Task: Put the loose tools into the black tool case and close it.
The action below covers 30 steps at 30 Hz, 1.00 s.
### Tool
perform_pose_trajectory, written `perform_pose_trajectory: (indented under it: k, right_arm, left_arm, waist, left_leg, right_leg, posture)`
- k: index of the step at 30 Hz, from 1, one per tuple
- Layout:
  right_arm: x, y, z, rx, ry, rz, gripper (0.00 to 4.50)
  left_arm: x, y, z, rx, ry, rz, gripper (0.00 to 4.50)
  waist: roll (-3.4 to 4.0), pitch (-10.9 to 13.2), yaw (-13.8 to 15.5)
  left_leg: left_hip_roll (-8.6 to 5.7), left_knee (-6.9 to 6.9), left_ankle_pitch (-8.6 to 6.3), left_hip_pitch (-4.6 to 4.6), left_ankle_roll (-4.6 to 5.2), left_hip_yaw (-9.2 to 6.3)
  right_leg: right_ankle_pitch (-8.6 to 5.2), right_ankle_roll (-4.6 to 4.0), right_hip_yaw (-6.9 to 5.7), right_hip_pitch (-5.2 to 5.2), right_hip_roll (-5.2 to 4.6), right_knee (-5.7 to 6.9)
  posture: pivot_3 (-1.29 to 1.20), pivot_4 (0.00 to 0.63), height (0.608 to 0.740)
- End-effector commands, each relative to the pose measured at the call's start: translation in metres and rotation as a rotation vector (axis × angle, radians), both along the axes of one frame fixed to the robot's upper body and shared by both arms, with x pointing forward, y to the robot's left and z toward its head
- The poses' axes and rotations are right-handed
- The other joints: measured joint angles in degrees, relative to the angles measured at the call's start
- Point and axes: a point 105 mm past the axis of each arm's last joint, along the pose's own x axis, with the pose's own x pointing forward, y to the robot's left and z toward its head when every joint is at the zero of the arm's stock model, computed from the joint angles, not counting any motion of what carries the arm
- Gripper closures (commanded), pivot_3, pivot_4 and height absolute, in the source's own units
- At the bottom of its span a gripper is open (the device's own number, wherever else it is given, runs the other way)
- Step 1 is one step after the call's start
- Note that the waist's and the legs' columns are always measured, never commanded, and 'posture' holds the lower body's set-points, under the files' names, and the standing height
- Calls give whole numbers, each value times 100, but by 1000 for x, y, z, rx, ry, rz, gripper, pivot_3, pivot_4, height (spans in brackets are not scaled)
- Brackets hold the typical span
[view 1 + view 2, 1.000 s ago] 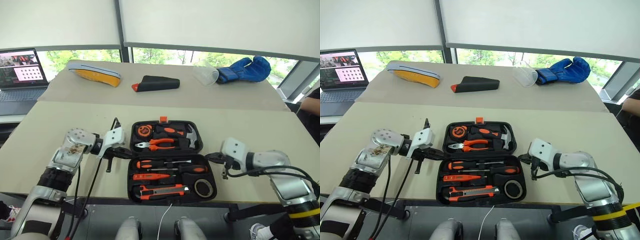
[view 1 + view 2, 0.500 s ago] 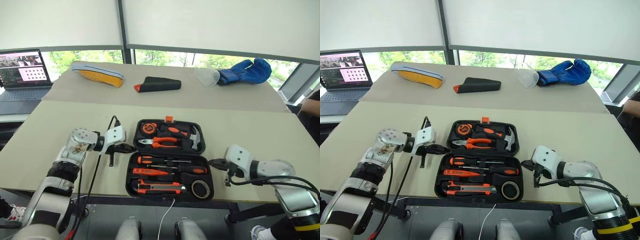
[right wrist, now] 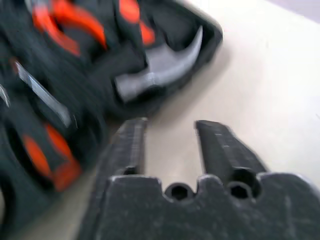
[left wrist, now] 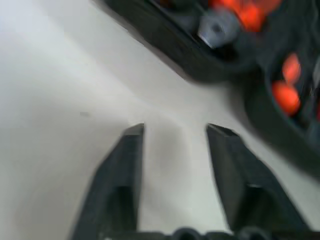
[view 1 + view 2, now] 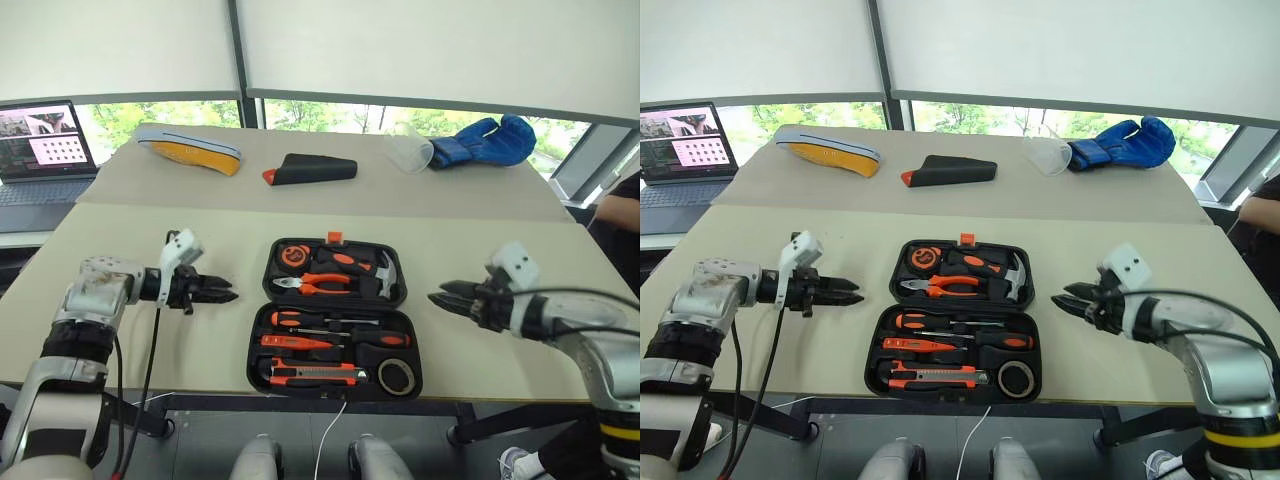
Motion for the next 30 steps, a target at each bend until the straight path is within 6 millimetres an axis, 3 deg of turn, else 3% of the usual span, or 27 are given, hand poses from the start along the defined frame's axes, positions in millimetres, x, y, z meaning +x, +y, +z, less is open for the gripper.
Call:
perform_pose_trajectory:
  k: [1, 3, 4, 12, 13, 14, 17, 19, 25, 27, 30]
  right_arm:
    - [18, 3, 5, 67, 72, -95, 928]
    - [26, 6, 1, 66, 119, -122, 252]
    - [28, 9, -1, 67, 145, -125, 97]
    - [45, 15, -18, 68, 241, -166, 97]
    - [47, 17, -18, 77, 244, -169, 0]
    - [48, 19, -19, 90, 252, -173, 279]
    - [48, 21, -21, 103, 268, -174, 1052]
    - [45, 23, -23, 105, 277, -169, 1825]
    - [45, 25, -21, 124, 279, -171, 3800]
    - [47, 25, -19, 136, 271, -178, 4445]
    - [51, 27, -12, 168, 252, -188, 4445]
  left_arm:
    - [11, -18, 20, -131, 96, 84, 914]
    - [12, -27, 18, -139, 139, 89, 166]
    - [12, -30, 18, -147, 156, 91, 49]
    - [21, -65, 7, -166, 216, 123, 49]
    - [23, -63, 3, -143, 211, 140, 559]
    - [24, -61, -1, -125, 209, 153, 752]
    - [24, -60, -5, -118, 211, 168, 1874]
    - [24, -59, -5, -126, 211, 170, 2681]
    - [23, -57, -5, -134, 209, 174, 4445]
    - [22, -58, -5, -139, 210, 170, 4500]
    - [21, -59, -6, -148, 210, 159, 4500]
  waist:
    - [0, 0, 5]
    - [1, 0, -11]
    - [1, 0, -17]
    - [0, 0, -30]
    - [0, 0, -38]
    - [0, 0, -50]
    - [0, 0, -74]
    - [0, 0, -77]
    - [1, -1, -62]
    - [1, -1, -65]
    - [2, -1, -72]
  left_leg:
    - [-3, 1, 1, -5, 0, -1]
    - [-7, 0, 0, -5, 0, 0]
    - [-9, -6, 0, -6, 0, 0]
    - [-16, -23, -2, -39, 1, -7]
    - [-16, -23, -2, -39, 1, -7]
    - [-15, -23, -2, -39, 1, -8]
    - [-14, -23, -2, -35, 1, -9]
    - [-14, -23, -1, -34, 0, -9]
    - [-15, -15, 0, 1, -1, -9]
    - [-15, -15, 1, 8, -2, -9]
    - [-14, -15, 3, 10, -3, -9]
  right_leg:
    - [3, 5, 0, -3, -1, -2]
    - [2, 5, 2, -1, -3, -4]
    - [9, -14, 2, -1, -5, -6]
    - [11, -32, 1, -35, -6, -4]
    - [11, -32, 1, -35, -6, -4]
    - [11, -32, 1, -35, -6, -4]
    - [12, -33, 1, -35, -5, -3]
    - [14, -34, 1, -34, -5, 0]
    - [16, -29, 1, 3, -7, -3]
    - [16, -19, 2, 8, -7, -4]
    - [18, -19, 2, 7, -6, -2]
  posture:
    - [0, 150, 734]
    - [0, 150, 734]
    - [0, 150, 734]
    - [0, 150, 734]
    - [0, 150, 734]
    - [0, 150, 734]
    - [0, 150, 734]
    - [0, 150, 734]
    - [0, 150, 734]
    - [0, 150, 734]
    - [0, 150, 734]
